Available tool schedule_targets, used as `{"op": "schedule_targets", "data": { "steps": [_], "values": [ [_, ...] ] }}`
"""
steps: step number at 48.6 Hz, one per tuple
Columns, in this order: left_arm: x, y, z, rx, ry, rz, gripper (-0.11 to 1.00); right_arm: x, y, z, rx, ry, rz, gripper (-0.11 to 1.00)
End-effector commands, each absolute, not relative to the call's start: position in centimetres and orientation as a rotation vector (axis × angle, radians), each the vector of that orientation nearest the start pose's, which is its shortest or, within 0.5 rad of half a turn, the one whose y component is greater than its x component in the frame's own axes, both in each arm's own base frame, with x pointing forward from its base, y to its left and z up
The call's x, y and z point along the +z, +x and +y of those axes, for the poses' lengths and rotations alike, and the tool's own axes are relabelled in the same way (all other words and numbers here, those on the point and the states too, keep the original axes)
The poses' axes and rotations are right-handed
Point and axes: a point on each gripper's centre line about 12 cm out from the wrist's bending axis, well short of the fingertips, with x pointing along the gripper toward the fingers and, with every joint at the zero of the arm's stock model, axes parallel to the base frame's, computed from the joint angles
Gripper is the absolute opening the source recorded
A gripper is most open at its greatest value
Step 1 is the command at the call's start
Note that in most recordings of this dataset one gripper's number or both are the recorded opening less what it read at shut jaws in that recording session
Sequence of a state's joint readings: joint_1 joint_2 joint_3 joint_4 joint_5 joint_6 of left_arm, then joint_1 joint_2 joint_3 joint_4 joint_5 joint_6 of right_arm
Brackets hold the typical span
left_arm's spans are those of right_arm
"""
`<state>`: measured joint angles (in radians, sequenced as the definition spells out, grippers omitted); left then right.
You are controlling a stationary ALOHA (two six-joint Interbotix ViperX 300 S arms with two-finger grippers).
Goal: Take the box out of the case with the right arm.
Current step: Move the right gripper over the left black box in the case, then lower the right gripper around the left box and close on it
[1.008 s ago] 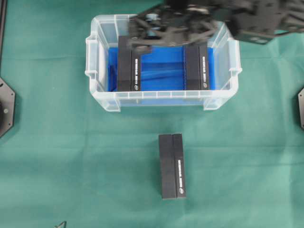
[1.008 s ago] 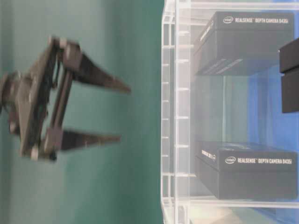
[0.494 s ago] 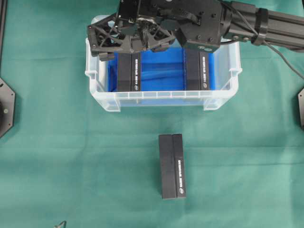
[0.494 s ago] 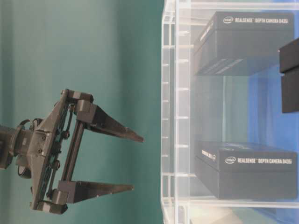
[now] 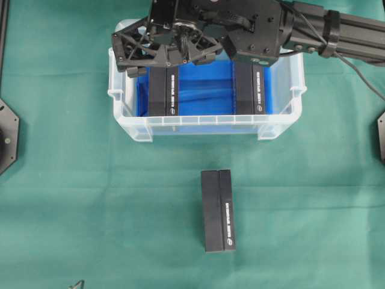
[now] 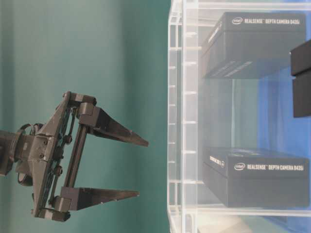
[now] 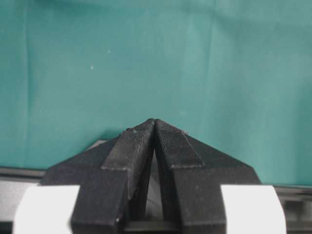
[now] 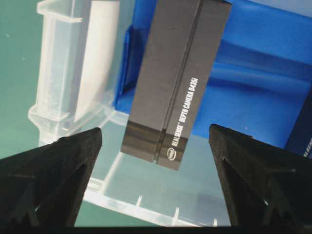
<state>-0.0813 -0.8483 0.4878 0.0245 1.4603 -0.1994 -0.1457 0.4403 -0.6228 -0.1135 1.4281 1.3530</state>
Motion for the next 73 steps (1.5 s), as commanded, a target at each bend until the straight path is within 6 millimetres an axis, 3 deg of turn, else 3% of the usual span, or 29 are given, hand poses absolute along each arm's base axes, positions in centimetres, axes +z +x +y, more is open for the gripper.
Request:
{"op": "schedule_targets", "data": {
  "steps": [1, 73],
  "values": [
    [37.38, 14.93, -0.91, 0.057, -0.116, 1.089, 0.02, 33.44, 50.54, -8.99, -0.986, 1.172, 0.848, 0.92],
    [37.29, 14.76, -0.90, 0.060, -0.117, 1.106, 0.02, 33.18, 50.89, -8.63, -1.005, 1.220, 0.822, 0.95]
  ]
}}
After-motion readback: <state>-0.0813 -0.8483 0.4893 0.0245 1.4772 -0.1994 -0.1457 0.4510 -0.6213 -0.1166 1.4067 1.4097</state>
